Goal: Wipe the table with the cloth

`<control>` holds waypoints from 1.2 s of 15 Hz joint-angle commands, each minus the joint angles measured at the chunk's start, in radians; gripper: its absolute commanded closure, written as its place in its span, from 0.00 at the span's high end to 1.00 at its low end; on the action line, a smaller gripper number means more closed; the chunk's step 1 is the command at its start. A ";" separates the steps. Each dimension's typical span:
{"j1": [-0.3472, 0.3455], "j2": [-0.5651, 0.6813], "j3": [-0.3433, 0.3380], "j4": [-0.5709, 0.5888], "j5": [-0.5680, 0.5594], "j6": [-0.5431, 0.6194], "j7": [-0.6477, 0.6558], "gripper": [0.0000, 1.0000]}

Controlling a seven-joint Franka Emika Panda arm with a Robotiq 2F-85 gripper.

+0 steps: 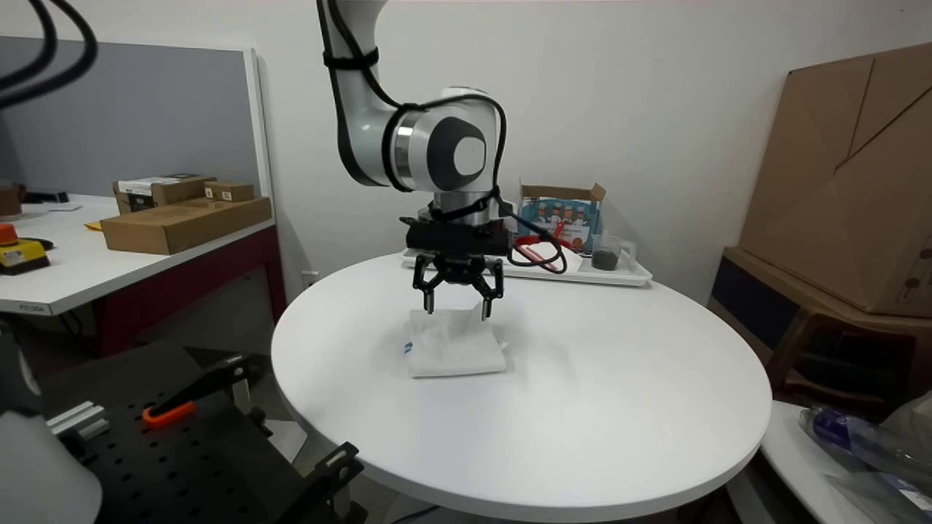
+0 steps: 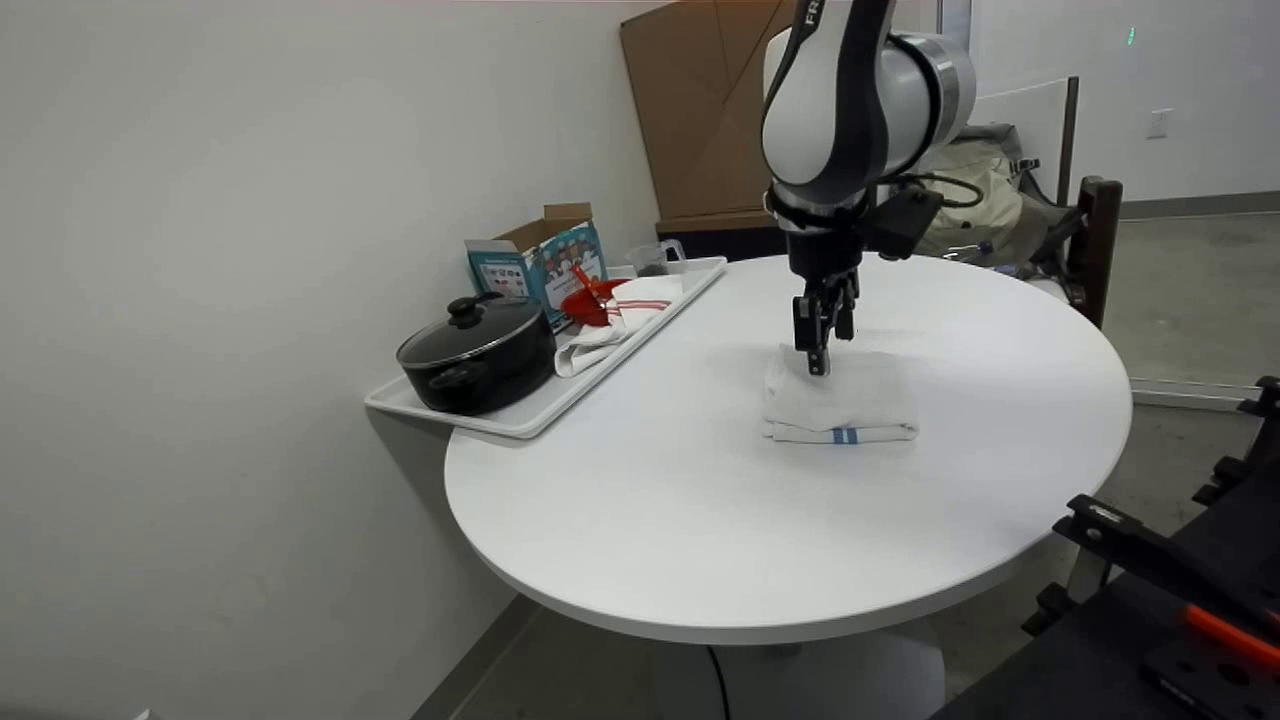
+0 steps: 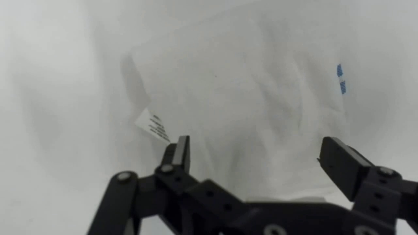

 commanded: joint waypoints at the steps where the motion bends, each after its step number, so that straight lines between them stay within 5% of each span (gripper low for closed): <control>1: 0.084 -0.024 -0.102 -0.039 -0.099 0.001 0.075 1.00; 6: 0.126 0.028 -0.138 -0.048 -0.140 0.034 0.133 0.97; 11: 0.104 0.035 -0.111 -0.054 -0.101 0.096 0.148 0.49; 13: 0.102 0.041 -0.114 -0.054 -0.098 0.124 0.155 0.42; 14: 0.097 0.045 -0.109 -0.051 -0.093 0.134 0.155 0.50; 15: 0.093 0.049 -0.107 -0.050 -0.089 0.143 0.156 0.71; 18: 0.088 0.069 -0.099 -0.042 -0.081 0.164 0.153 0.86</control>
